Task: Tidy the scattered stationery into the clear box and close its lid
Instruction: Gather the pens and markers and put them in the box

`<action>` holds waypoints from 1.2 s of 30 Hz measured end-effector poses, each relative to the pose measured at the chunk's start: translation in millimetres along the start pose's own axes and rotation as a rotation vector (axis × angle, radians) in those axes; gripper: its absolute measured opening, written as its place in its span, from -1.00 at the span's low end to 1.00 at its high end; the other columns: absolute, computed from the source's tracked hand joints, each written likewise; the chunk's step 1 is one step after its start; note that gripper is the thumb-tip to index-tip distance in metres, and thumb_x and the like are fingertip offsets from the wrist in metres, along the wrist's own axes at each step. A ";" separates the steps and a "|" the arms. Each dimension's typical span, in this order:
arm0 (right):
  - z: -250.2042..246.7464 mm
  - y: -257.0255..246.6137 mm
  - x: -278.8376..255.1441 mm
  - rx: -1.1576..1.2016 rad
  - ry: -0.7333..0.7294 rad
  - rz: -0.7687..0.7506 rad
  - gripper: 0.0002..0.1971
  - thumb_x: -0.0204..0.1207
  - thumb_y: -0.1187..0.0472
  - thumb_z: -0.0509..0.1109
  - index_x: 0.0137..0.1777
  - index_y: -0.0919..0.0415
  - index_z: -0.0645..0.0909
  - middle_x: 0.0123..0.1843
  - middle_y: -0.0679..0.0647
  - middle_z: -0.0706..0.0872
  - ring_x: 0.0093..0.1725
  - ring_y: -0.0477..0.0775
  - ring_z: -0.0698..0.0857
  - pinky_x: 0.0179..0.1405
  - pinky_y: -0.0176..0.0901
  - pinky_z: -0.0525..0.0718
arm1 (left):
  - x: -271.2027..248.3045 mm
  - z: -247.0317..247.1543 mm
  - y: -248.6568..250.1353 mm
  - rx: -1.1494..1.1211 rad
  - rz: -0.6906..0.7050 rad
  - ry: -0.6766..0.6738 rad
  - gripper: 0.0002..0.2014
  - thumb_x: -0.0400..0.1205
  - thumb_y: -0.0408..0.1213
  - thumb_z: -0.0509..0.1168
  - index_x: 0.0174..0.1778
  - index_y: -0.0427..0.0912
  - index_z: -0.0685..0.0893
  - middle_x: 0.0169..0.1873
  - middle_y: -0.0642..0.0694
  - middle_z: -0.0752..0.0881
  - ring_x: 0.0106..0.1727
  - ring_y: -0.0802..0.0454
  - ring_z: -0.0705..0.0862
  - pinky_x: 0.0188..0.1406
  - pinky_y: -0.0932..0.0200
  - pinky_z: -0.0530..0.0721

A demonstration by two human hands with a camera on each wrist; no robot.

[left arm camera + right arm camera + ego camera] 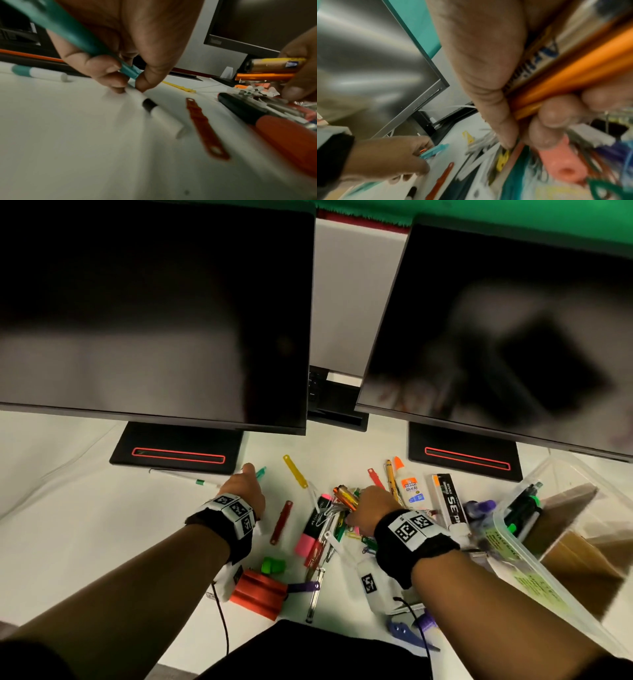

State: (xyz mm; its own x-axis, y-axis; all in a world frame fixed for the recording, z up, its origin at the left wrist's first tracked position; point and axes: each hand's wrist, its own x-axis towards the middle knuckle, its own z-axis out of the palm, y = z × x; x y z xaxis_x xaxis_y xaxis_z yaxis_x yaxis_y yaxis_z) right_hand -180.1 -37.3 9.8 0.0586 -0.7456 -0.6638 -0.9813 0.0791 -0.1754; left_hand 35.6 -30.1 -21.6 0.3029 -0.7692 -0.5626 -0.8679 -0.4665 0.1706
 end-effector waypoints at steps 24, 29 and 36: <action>17.1 -3.6 0.6 0.258 0.077 0.148 -0.63 0.45 0.13 0.46 0.14 0.40 0.62 0.14 0.25 0.72 0.13 0.24 0.72 0.04 -0.07 0.71 | 7.2 -31.3 -61.6 0.482 0.164 0.109 -0.73 0.67 -0.31 0.15 0.29 -0.20 0.51 0.19 -0.20 0.52 0.05 -0.15 0.70 0.02 0.03 0.68; 3.7 8.8 8.0 0.415 0.209 0.182 -0.80 0.46 0.20 0.39 -0.03 0.31 0.52 -0.08 0.20 0.62 -0.11 0.19 0.64 -0.23 -0.11 0.60 | 7.3 -30.3 -60.0 0.537 0.165 0.128 -0.74 0.68 -0.30 0.14 0.27 -0.20 0.53 0.15 -0.19 0.57 0.06 -0.11 0.71 0.00 0.07 0.69; -14.4 38.2 19.0 0.383 0.397 0.299 -0.71 0.52 0.25 0.33 0.18 0.41 0.56 0.17 0.30 0.69 0.17 0.31 0.69 0.03 -0.04 0.64 | 6.0 -35.2 -55.3 0.509 0.209 0.106 -0.78 0.69 -0.28 0.13 0.20 -0.20 0.57 0.02 -0.16 0.71 0.01 -0.08 0.71 0.00 0.10 0.66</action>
State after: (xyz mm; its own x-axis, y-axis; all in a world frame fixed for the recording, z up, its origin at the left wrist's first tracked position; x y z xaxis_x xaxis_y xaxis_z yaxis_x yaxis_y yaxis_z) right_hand -219.2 -58.0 1.0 -0.3531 -0.8377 -0.4166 -0.8052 0.4989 -0.3207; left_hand 99.2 -24.4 -5.9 0.1191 -0.8746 -0.4700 -0.9863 -0.0500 -0.1570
